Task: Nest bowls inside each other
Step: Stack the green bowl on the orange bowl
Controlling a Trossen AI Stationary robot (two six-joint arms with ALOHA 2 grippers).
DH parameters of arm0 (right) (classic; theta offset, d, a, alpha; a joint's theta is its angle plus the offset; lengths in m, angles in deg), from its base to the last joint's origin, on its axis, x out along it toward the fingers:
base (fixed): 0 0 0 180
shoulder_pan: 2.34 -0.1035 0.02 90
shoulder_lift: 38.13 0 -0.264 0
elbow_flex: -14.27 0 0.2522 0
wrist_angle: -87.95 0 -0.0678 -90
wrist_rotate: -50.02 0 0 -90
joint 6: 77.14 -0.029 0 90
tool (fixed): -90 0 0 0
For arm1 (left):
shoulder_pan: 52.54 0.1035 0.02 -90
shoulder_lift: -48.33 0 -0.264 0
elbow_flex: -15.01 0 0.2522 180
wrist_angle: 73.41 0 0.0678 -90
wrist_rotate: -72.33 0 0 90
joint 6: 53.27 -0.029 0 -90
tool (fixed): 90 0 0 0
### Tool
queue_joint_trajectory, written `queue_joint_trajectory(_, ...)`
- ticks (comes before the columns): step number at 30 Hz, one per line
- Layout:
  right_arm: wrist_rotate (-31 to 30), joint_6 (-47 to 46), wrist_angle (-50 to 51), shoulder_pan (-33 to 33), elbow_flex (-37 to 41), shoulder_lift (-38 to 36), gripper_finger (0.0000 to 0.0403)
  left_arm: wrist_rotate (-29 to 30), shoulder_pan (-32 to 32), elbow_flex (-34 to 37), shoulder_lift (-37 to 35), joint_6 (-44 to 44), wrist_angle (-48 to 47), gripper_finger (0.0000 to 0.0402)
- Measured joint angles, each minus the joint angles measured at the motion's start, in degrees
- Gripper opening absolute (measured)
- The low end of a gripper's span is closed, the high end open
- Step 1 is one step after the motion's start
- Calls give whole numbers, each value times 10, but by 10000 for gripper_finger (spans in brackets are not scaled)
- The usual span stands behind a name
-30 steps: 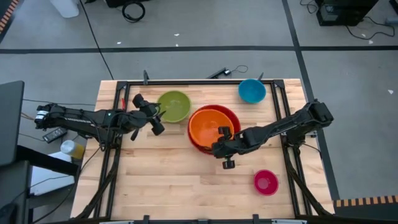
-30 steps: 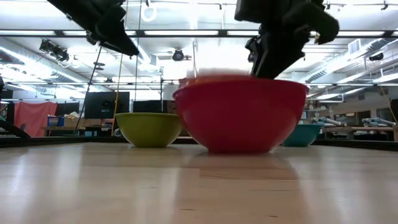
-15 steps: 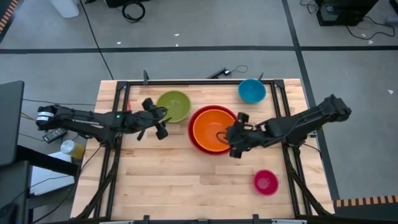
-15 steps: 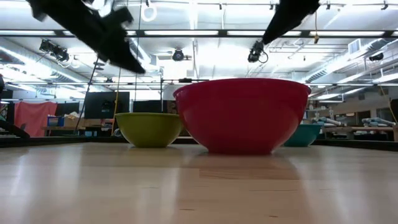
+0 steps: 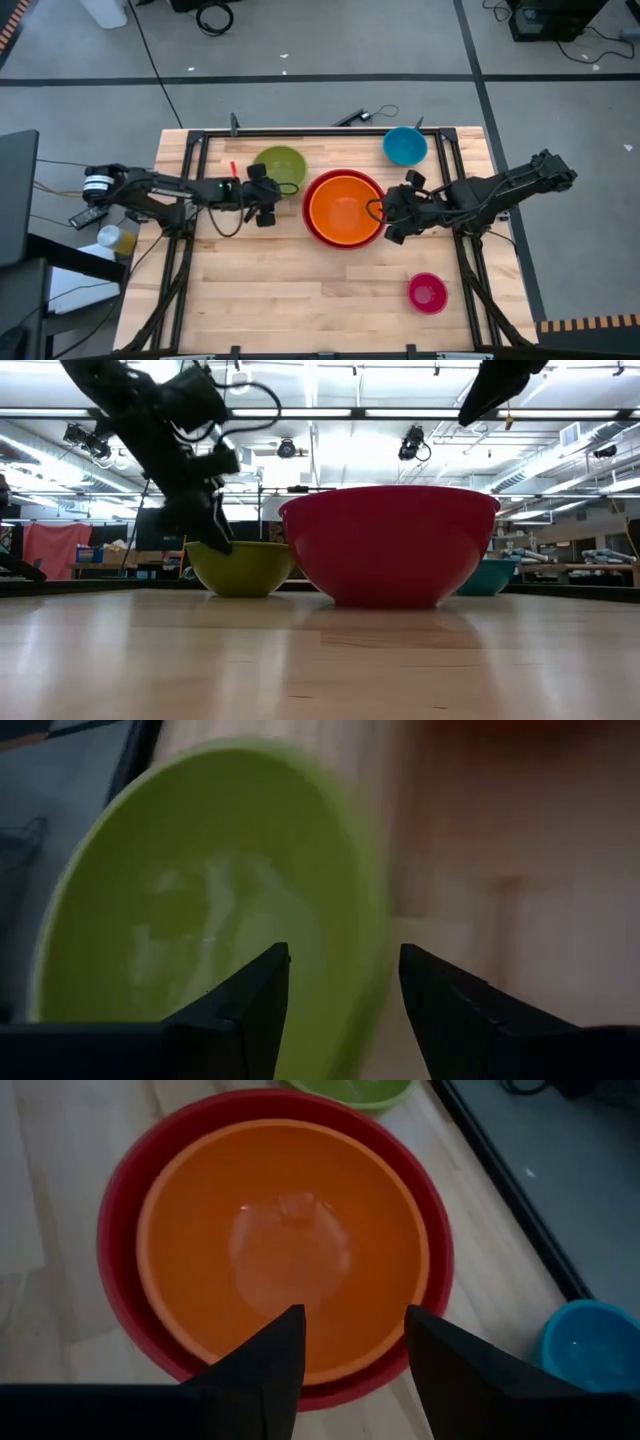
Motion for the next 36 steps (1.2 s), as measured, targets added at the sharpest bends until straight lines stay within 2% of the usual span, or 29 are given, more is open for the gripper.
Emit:
queue_joint_trajectory(6, 1, 0, -1, -3, 0, 7, 179, 16, 21, 0, 48, -10, 3, 193)
queue_joint_trajectory(10, -1, 0, -1, -4, 0, 6, 179, 17, 27, 0, 71, -11, 7, 178)
queue_joint_trajectory(14, -3, 2, -1, -4, 0, 6, 179, 16, 27, 0, 75, -11, 11, 139)
queue_joint_trajectory(19, -4, 12, -26, -1, 12, 6, 178, 17, 20, -1, 73, -42, 20, 66)
queue_joint_trajectory(23, 1, 58, -176, 23, 64, 7, 178, 21, 6, -15, 73, -67, 20, 14)
queue_joint_trajectory(25, 5, 55, -308, 45, 97, 7, 178, 54, -9, -27, 73, -80, 24, 14)
queue_joint_trajectory(28, 60, 65, -483, 90, 135, 7, 178, 128, -52, -46, 73, -134, 23, 22)
queue_joint_trajectory(30, 74, 68, -524, 126, 138, 7, 178, 155, -83, -62, 73, -187, 30, 21)
queue_joint_trajectory(33, 77, 78, -541, 182, 133, 7, 178, 161, -120, -79, 73, -272, 37, 17)
queue_joint_trajectory(36, 139, 88, -604, 231, 132, 18, 178, 174, -147, -88, 73, -367, 64, 18)
